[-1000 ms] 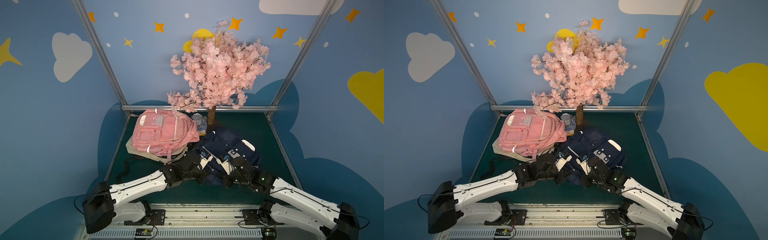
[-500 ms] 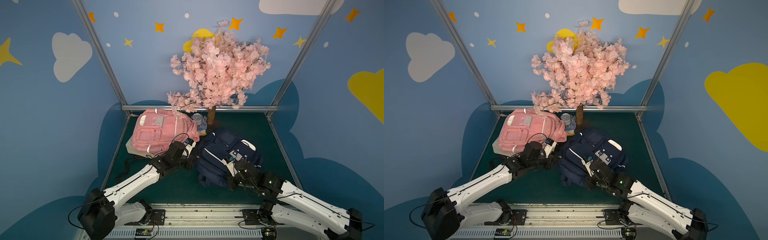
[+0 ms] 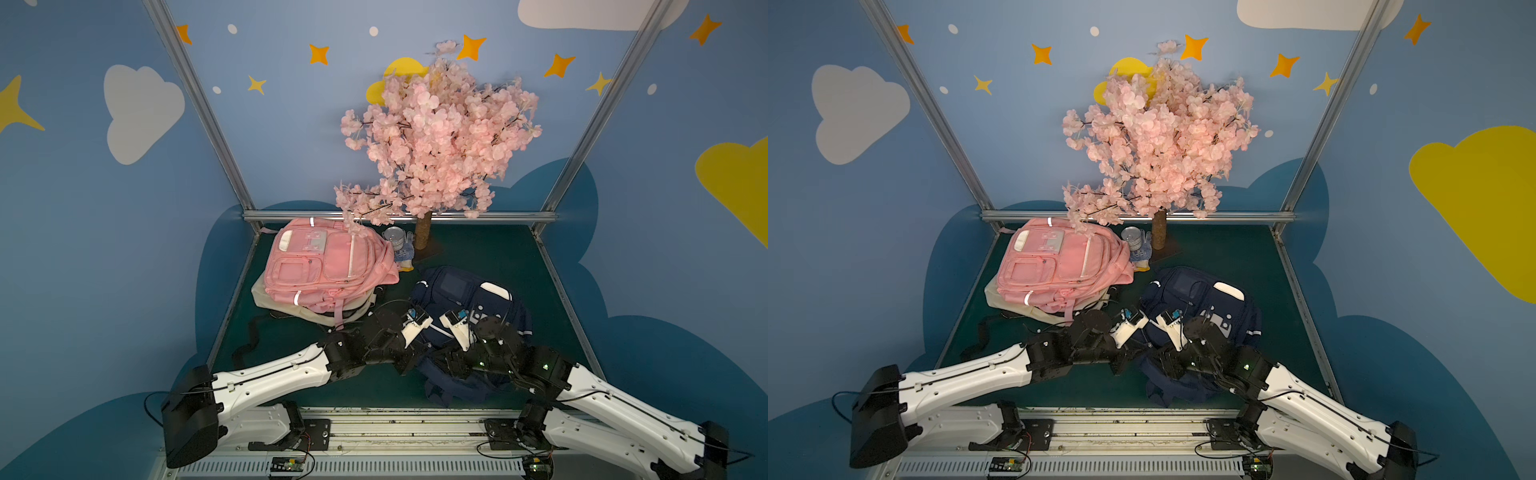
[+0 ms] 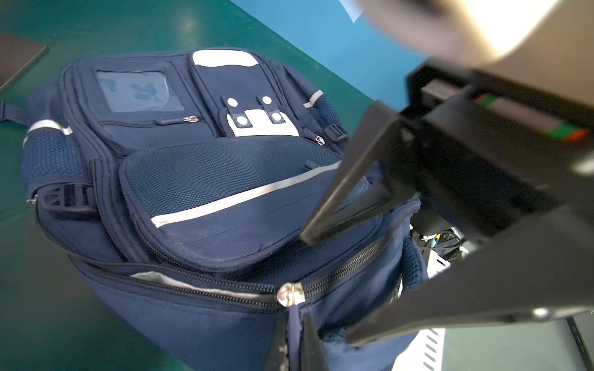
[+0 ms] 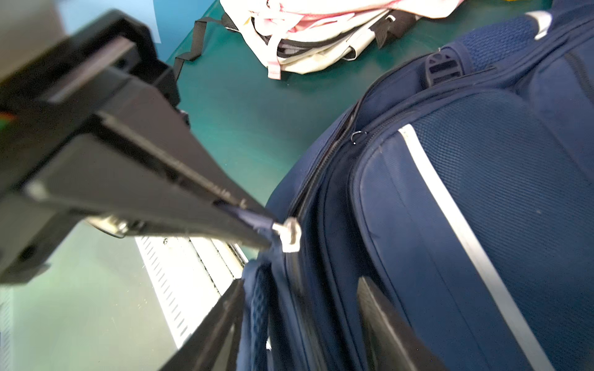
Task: Zip up the backpack
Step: Zip the zipper on the backpack.
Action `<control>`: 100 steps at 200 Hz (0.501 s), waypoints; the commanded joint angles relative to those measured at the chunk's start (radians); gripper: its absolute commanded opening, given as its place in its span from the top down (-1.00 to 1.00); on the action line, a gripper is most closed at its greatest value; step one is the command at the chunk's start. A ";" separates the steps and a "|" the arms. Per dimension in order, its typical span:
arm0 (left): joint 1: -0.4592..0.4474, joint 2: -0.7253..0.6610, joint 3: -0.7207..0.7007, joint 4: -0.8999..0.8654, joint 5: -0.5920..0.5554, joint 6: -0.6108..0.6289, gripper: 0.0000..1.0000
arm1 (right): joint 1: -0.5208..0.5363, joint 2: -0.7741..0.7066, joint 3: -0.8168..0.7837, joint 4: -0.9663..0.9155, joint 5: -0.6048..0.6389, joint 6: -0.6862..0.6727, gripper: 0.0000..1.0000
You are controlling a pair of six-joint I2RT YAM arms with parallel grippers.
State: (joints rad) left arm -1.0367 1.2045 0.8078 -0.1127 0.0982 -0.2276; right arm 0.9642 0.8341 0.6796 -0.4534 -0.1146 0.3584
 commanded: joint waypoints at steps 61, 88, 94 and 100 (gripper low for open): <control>0.085 -0.028 0.048 0.038 -0.038 0.016 0.95 | 0.034 0.007 -0.039 -0.009 -0.005 -0.011 0.88; 0.213 -0.003 0.060 -0.008 -0.031 -0.006 0.95 | 0.067 -0.009 -0.026 -0.058 0.065 -0.016 1.00; 0.244 0.009 0.070 -0.023 -0.018 -0.008 0.95 | 0.081 -0.010 -0.023 -0.071 0.089 -0.016 1.00; 0.270 0.021 0.077 -0.035 -0.013 -0.009 0.95 | 0.094 -0.009 -0.019 -0.084 0.111 -0.016 1.00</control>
State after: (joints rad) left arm -0.8852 1.2091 0.8200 -0.1513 0.1318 -0.2180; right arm 1.0164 0.8452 0.6468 -0.4236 -0.0689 0.3531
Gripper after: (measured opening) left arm 0.072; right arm 0.053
